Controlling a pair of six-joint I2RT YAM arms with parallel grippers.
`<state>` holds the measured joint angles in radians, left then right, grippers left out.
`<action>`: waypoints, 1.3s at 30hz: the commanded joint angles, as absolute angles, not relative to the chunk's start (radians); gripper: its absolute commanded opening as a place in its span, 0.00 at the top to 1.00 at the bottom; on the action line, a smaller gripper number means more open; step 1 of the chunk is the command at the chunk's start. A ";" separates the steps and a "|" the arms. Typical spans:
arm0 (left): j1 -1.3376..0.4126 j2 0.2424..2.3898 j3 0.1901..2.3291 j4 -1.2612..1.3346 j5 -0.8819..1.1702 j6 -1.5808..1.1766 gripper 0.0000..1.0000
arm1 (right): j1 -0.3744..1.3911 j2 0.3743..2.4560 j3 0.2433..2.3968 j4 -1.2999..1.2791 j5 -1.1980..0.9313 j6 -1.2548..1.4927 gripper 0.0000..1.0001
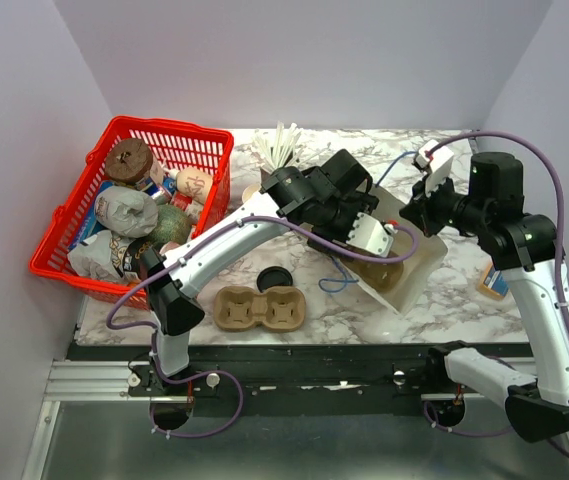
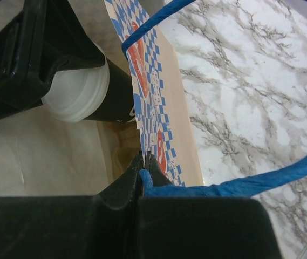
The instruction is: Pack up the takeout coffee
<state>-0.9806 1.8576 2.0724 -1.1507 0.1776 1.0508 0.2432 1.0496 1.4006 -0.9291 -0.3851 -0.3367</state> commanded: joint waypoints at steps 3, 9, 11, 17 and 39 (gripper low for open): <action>-0.989 1.855 2.042 -1.152 0.132 1.123 1.00 | 0.250 1.009 1.384 -0.919 -0.364 -0.170 0.99; -0.992 1.879 2.008 -1.137 0.123 1.152 1.00 | 0.250 1.002 1.345 -0.884 -0.305 -0.137 0.99; -0.994 1.887 1.997 -1.126 0.104 1.178 1.00 | 0.250 1.009 1.342 -0.879 -0.302 -0.133 1.00; -0.997 1.901 1.970 -1.094 0.098 1.253 1.00 | 0.250 1.022 1.341 -0.862 -0.321 -0.104 0.99; -1.014 1.825 1.842 -0.972 0.101 1.339 1.00 | 0.250 1.025 1.304 -0.833 -0.344 -0.127 0.99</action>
<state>-1.0019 1.8469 1.7977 -1.0077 0.1009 1.3323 0.2432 1.0359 1.3136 -0.8532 -0.3267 -0.1116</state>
